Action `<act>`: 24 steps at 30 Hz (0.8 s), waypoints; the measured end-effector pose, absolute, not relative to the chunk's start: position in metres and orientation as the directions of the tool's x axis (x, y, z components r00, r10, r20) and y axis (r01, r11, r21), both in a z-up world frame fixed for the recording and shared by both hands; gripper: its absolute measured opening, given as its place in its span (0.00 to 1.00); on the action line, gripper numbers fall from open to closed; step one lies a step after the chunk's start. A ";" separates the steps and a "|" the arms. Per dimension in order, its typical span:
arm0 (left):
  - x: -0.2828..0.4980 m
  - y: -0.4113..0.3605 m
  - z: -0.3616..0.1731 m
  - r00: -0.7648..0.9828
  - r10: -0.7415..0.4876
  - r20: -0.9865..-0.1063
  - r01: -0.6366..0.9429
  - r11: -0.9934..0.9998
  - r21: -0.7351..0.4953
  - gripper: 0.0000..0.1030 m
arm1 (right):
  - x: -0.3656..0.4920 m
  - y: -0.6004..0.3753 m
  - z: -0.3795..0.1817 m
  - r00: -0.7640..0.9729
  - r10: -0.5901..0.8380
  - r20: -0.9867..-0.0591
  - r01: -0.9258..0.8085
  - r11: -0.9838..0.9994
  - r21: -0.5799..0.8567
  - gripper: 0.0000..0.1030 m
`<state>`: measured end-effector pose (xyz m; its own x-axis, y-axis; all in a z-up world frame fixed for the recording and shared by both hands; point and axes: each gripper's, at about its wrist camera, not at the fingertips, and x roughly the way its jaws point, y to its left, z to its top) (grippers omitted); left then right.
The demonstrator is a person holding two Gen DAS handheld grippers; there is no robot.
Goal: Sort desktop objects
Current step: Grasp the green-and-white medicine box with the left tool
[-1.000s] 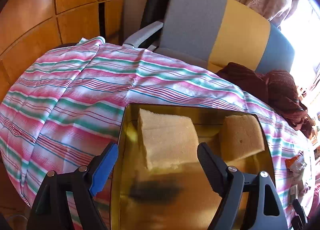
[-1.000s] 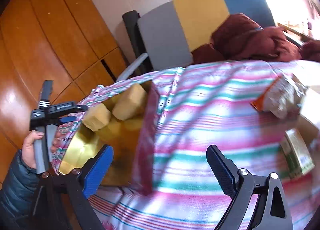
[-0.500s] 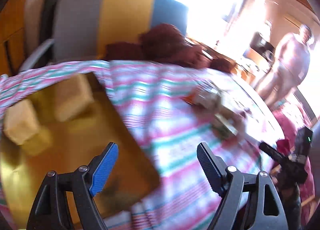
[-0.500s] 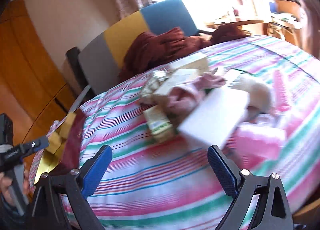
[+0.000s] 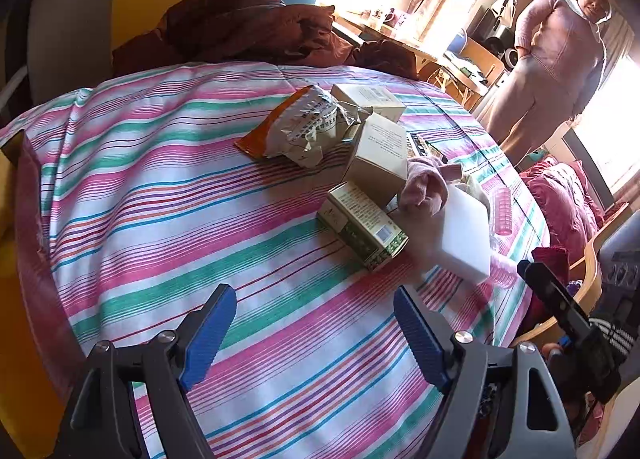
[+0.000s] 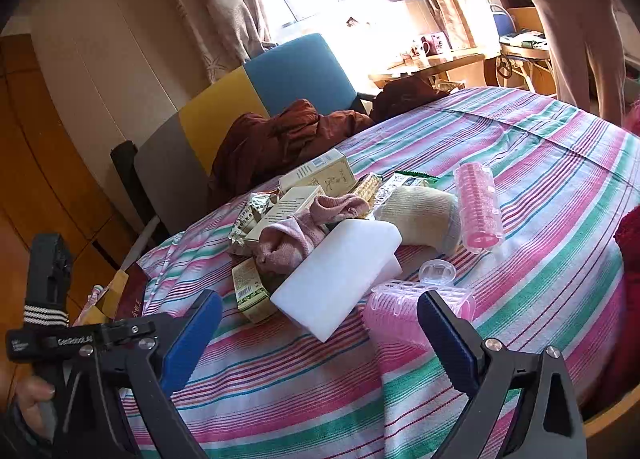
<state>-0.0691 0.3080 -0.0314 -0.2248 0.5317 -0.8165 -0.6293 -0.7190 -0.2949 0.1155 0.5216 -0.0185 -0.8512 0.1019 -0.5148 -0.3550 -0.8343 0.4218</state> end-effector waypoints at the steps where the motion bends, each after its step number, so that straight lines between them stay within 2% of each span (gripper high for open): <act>1: -0.071 0.315 -0.033 -0.223 0.527 -0.820 -0.624 -0.724 -0.295 0.80 | 0.116 0.521 -0.018 -0.854 0.106 -0.509 -0.350 -0.841 0.413 0.97; 8: -0.088 0.364 -0.050 -0.149 0.498 -0.854 -0.577 -0.745 -0.334 0.80 | 0.120 0.521 -0.029 -0.860 0.105 -0.500 -0.332 -0.859 0.390 0.99; 22: -0.100 0.410 -0.073 -0.151 0.363 -0.919 -0.557 -0.800 -0.224 0.80 | 0.127 0.527 -0.032 -0.873 0.100 -0.477 -0.325 -0.849 0.417 1.00; 24: -0.099 0.410 -0.074 -0.161 0.359 -0.919 -0.565 -0.797 -0.212 0.77 | 0.129 0.528 -0.031 -0.873 0.104 -0.476 -0.328 -0.848 0.416 1.00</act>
